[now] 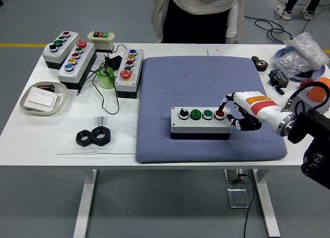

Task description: Pick up the button,place it on the desk,press the button,press the button

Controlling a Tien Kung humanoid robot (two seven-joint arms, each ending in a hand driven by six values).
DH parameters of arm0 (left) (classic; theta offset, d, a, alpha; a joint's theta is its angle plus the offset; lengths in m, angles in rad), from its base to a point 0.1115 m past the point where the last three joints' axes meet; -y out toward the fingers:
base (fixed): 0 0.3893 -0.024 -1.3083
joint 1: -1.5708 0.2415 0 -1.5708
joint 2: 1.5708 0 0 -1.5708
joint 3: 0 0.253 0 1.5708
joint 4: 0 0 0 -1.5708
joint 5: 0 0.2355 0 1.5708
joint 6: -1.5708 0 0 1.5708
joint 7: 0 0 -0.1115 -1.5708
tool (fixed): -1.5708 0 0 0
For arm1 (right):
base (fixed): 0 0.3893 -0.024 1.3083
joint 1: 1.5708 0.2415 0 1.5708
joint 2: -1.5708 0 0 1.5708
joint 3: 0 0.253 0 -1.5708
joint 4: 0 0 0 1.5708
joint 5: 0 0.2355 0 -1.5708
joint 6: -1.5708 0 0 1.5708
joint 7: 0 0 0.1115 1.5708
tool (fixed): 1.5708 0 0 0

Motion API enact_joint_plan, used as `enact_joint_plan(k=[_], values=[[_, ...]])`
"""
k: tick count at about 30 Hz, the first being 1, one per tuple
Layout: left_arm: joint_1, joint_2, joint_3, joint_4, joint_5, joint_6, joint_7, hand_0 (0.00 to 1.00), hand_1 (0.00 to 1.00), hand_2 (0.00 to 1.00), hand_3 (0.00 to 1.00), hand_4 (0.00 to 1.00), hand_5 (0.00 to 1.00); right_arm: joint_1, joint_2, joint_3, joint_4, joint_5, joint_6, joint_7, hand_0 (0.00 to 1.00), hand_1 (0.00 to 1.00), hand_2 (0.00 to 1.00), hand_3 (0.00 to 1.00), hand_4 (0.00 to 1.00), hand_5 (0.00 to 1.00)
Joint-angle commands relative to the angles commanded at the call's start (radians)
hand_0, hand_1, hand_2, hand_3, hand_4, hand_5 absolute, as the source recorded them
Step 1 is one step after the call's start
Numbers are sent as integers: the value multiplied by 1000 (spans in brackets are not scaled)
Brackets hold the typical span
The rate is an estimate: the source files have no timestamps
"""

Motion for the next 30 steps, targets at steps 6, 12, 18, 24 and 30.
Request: enact_joint_plan(k=[6,12,18,24,30], values=[[1,-1,-1,0,2,0,2,737,773,846,761,525,998,1,0,-16,1,-3,4,-4,34,2,21,622,499,2],[4,-1,-6,0,10,-1,4,737,773,846,761,525,998,2,2,-36,-2,-12,14,-14,34,2,22,621,498,2],[6,-1,-9,0,15,-1,6,737,773,847,761,525,998,-9,-4,7,30,-25,-8,-16,36,2,23,627,500,2],[8,0,-11,0,21,-2,7,737,773,846,761,525,998,-2,-6,19,69,-40,-27,-23,36,2,24,629,501,2],[8,0,-7,-1,14,-1,6,738,773,846,761,525,998,10,11,-12,69,-42,-24,-30,37,2,24,629,503,2]])
